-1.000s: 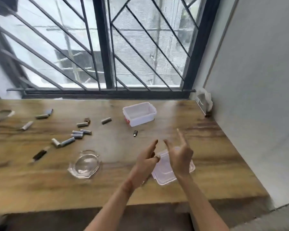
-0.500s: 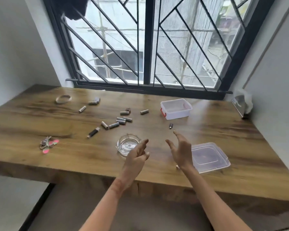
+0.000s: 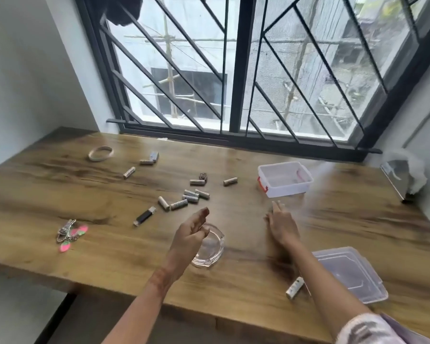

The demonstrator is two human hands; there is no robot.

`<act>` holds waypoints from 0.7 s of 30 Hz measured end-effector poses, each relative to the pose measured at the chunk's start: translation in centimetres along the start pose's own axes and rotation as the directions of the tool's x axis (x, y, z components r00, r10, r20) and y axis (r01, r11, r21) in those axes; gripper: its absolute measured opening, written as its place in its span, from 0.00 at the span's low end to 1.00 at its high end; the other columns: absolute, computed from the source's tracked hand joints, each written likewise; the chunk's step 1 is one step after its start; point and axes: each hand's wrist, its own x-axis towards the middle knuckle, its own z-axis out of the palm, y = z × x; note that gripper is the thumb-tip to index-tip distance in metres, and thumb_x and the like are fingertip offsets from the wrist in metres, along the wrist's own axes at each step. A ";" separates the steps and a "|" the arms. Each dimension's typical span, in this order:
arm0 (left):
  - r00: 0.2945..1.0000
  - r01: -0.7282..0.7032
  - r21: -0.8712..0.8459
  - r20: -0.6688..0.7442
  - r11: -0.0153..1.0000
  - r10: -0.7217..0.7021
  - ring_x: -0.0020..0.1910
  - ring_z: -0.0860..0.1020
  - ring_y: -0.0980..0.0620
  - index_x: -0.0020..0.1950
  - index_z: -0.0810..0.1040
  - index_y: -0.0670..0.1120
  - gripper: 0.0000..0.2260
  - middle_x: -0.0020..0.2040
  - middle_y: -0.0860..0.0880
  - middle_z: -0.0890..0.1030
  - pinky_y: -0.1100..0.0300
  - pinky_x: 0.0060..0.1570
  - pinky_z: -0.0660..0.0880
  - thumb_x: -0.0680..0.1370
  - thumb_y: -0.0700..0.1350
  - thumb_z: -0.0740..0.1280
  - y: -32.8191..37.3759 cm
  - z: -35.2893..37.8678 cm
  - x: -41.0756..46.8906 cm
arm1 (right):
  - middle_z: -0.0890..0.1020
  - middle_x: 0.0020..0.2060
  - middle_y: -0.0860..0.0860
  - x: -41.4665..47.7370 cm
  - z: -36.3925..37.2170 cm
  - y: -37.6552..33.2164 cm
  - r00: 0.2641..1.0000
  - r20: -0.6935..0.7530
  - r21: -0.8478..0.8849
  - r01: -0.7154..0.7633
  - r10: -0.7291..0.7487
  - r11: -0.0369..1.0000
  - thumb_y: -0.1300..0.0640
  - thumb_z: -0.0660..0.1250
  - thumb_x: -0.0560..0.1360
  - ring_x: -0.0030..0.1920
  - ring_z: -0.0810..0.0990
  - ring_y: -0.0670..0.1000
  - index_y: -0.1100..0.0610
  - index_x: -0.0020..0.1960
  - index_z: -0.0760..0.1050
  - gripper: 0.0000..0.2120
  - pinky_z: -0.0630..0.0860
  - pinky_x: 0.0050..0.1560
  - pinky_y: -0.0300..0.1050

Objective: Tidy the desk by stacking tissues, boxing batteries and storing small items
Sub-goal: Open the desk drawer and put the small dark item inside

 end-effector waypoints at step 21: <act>0.831 0.213 0.586 -0.529 0.782 0.170 0.56 0.75 0.39 0.64 0.73 0.39 0.18 0.57 0.37 0.79 0.52 0.55 0.71 0.75 0.39 0.67 -4.8 -11.8 6.0 | 0.82 0.51 0.61 -2.9 1.4 -8.2 0.949 -0.303 0.374 0.207 -0.092 0.904 0.72 0.66 0.71 0.53 0.81 0.55 0.67 0.52 0.80 0.11 0.64 0.56 0.29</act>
